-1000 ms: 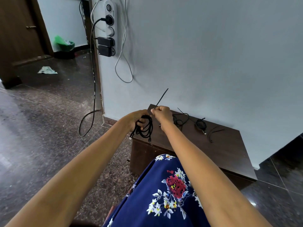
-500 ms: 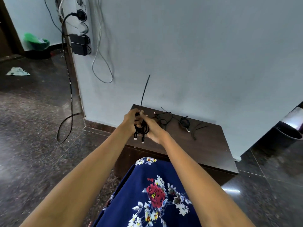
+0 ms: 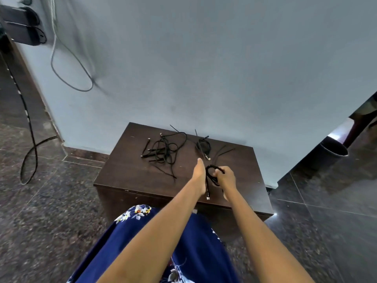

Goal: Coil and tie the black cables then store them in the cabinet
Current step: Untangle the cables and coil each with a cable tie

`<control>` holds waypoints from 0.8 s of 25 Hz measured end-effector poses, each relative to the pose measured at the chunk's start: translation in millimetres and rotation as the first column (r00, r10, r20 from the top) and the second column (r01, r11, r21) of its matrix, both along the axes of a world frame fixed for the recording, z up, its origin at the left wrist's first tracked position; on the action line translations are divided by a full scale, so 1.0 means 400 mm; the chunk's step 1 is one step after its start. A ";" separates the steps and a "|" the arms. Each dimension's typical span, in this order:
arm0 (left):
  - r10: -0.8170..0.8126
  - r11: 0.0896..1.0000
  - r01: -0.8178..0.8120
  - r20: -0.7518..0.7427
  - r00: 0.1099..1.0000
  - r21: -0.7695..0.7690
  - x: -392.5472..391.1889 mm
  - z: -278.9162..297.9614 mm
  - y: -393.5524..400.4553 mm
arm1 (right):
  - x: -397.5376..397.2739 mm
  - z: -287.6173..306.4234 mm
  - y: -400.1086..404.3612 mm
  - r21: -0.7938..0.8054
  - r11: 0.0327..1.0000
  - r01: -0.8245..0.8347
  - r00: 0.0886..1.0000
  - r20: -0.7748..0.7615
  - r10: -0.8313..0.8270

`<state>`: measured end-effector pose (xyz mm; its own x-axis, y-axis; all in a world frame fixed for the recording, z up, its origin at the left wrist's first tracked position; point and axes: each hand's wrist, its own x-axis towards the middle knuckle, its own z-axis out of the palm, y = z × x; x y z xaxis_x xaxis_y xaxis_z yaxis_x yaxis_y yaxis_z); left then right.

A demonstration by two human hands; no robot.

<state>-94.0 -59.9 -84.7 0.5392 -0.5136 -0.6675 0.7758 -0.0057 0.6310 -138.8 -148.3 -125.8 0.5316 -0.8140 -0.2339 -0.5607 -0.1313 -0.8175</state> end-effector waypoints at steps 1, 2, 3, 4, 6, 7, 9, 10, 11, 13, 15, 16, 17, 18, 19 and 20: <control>-0.023 1.000 0.023 -0.006 1.000 0.006 -0.006 -0.015 -0.016 | -0.010 -0.011 -0.020 0.010 1.000 0.021 0.999 -0.024 -0.020; -0.044 0.999 0.044 -0.012 0.999 0.014 -0.011 -0.025 -0.029 | -0.016 -0.019 -0.037 0.019 0.999 0.036 0.998 -0.053 -0.035; -0.061 0.998 0.062 -0.015 0.998 0.028 -0.014 -0.034 -0.040 | -0.021 -0.025 -0.051 0.014 0.999 0.042 0.995 -0.091 -0.040; -0.074 0.996 0.075 -0.017 0.997 0.044 -0.017 -0.040 -0.046 | -0.024 -0.028 -0.063 -0.010 0.999 0.031 0.989 -0.143 -0.032; -0.092 0.993 0.093 -0.011 0.996 0.069 -0.018 -0.046 -0.052 | -0.026 -0.025 -0.081 -0.080 0.996 -0.034 0.966 -0.259 0.012; -0.100 0.992 0.100 -0.006 0.995 0.074 -0.015 -0.049 -0.052 | -0.024 -0.018 -0.085 -0.119 0.990 -0.075 0.948 -0.317 0.034; -0.110 0.990 0.107 0.018 0.994 0.097 -0.005 -0.053 -0.046 | -0.014 0.006 -0.089 -0.241 0.964 -0.113 0.919 -0.394 0.009; -0.111 0.987 0.103 0.056 0.992 0.124 0.001 -0.053 -0.039 | -0.006 0.022 -0.085 -0.322 0.942 -0.098 0.920 -0.391 -0.038; -0.102 0.984 0.082 0.122 0.987 0.156 0.009 -0.051 -0.030 | 0.005 0.037 -0.077 -0.400 0.914 -0.074 0.931 -0.356 -0.081; -0.087 0.971 0.004 0.341 0.936 0.237 0.034 -0.052 -0.003 | 0.038 0.055 -0.045 -0.531 0.845 -0.063 0.964 -0.253 -0.087; -0.196 0.916 -0.072 0.597 0.778 0.394 0.073 -0.056 0.040 | 0.082 0.058 0.006 -0.594 0.791 -0.148 0.981 -0.191 0.040; -0.310 0.858 -0.121 0.690 0.654 0.500 0.098 -0.062 0.066 | 0.108 0.055 0.038 -0.599 0.770 -0.220 0.974 -0.186 0.134; -0.434 0.780 -0.187 0.733 0.524 0.597 0.121 -0.071 0.090 | 0.133 0.045 0.072 -0.584 0.753 -0.304 0.952 -0.203 0.227; -0.534 0.697 -0.269 0.731 0.424 0.665 0.142 -0.081 0.113 | 0.160 0.031 0.105 -0.539 0.748 -0.387 0.922 -0.238 0.305; -0.585 0.622 -0.351 0.713 0.386 0.700 0.162 -0.097 0.136 | 0.187 0.017 0.137 -0.458 0.765 -0.453 0.890 -0.273 0.364; -0.582 0.561 -0.417 0.699 0.416 0.716 0.179 -0.109 0.157 | 0.211 0.006 0.166 -0.352 0.791 -0.501 0.860 -0.300 0.412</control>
